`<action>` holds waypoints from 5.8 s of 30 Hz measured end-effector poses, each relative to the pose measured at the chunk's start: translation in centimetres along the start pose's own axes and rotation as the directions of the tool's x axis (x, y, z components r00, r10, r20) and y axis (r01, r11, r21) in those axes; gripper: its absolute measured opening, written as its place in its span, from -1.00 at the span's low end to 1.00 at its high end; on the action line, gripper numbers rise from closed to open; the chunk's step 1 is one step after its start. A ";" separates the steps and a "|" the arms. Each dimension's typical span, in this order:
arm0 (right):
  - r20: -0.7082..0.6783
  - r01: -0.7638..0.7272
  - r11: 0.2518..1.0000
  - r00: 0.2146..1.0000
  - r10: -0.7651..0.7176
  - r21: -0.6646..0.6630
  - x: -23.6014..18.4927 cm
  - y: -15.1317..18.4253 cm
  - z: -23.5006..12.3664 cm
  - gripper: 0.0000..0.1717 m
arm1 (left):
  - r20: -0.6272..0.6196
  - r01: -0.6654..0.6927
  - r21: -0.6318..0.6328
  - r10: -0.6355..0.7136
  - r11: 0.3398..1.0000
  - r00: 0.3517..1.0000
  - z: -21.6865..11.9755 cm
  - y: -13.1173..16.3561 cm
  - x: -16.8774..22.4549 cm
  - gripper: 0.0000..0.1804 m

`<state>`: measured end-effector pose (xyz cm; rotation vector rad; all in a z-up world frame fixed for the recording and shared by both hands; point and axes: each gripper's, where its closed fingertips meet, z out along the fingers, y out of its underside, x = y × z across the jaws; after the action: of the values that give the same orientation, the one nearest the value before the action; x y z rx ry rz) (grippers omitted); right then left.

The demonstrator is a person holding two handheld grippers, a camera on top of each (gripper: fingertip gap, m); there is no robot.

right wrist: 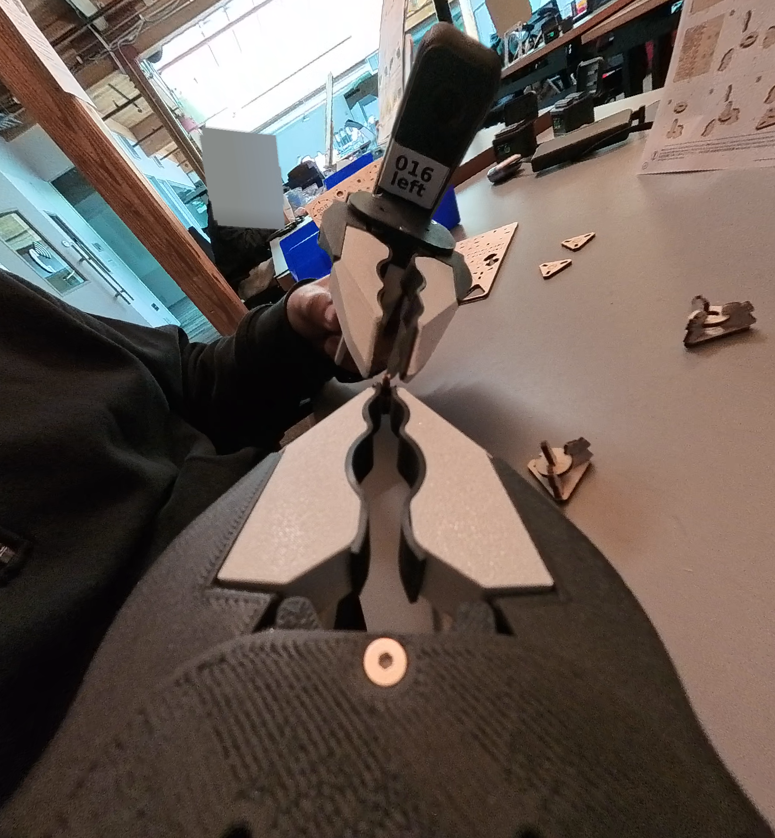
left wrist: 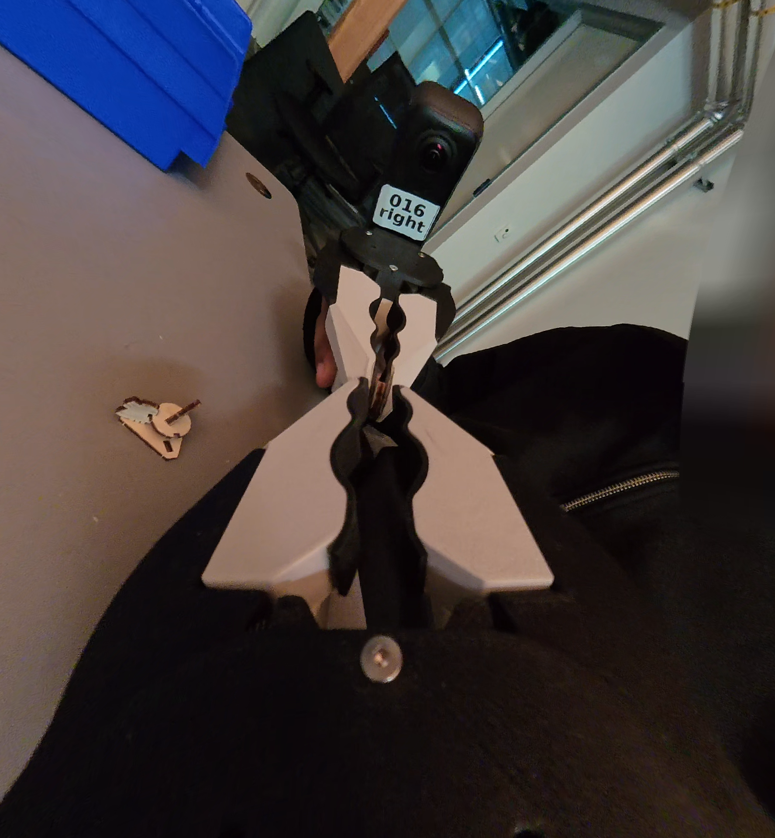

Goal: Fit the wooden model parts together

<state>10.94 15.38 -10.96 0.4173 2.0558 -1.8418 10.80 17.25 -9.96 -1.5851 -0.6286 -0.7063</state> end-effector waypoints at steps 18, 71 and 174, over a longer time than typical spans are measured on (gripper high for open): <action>-0.142 0.065 0.997 0.987 -0.071 -0.049 2.2 0.1 -1.2 -0.74 | 0.123 0.037 0.110 -0.051 0.993 0.991 -1.6 -0.2 -2.5 -1.00; -0.160 0.286 0.776 0.883 -0.442 -0.563 8.7 5.0 0.0 -0.82 | 0.596 -0.024 -0.024 0.033 0.999 0.803 -1.2 2.2 -9.3 -0.99; -0.210 0.324 0.788 0.847 -0.488 -0.524 8.2 3.9 0.4 -0.67 | 0.709 0.189 -0.502 0.276 0.844 0.648 -1.6 3.3 -9.2 -1.00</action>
<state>5.31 15.31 -18.16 0.1539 2.9339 -1.4502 6.96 15.24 -18.90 -2.4661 -1.0625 -0.1033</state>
